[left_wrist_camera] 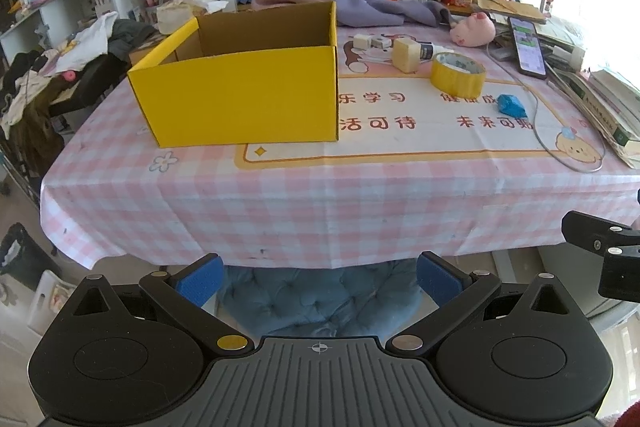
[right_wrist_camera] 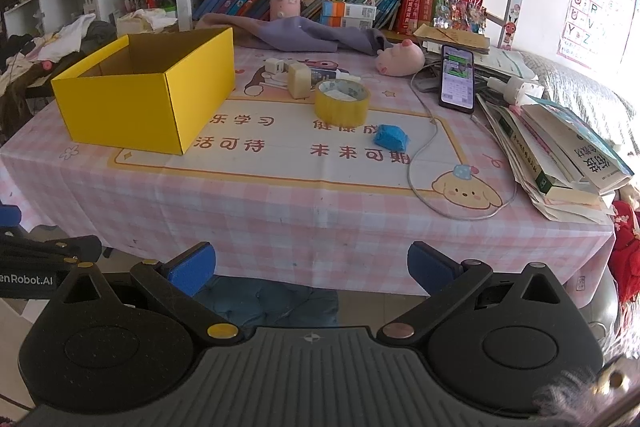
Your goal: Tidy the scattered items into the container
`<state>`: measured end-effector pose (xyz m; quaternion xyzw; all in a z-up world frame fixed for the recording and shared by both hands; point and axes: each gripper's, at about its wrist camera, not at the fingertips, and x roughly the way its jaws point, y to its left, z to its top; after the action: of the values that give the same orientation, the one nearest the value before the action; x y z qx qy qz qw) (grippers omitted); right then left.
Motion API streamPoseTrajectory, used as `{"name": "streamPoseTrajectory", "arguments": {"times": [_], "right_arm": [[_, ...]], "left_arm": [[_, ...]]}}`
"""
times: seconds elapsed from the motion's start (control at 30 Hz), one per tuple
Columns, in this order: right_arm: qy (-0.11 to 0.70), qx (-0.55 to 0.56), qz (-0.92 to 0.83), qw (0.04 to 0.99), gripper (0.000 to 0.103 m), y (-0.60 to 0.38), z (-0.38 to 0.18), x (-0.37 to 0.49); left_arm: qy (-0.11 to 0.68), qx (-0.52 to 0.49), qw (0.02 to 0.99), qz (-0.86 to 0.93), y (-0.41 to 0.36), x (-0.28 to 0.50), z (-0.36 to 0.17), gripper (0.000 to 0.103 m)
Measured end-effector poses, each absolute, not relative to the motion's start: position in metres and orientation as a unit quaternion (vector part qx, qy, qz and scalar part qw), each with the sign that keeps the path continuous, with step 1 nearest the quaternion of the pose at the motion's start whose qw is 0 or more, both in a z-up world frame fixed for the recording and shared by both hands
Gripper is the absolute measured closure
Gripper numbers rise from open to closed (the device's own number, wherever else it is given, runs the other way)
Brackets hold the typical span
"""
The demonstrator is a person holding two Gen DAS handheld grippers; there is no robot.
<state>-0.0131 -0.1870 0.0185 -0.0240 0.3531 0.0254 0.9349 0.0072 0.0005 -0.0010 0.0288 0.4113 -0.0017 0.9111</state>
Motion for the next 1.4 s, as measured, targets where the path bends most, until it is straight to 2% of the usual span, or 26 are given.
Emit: {"name": "streamPoseTrajectory", "arguments": {"times": [1.4], "right_arm": [[0.347,-0.055,0.035,0.936,0.0,-0.174,0.019,-0.008]], "left_arm": [[0.402,0.039,0.915,-0.014,0.002,0.008,-0.003,0.0]]}}
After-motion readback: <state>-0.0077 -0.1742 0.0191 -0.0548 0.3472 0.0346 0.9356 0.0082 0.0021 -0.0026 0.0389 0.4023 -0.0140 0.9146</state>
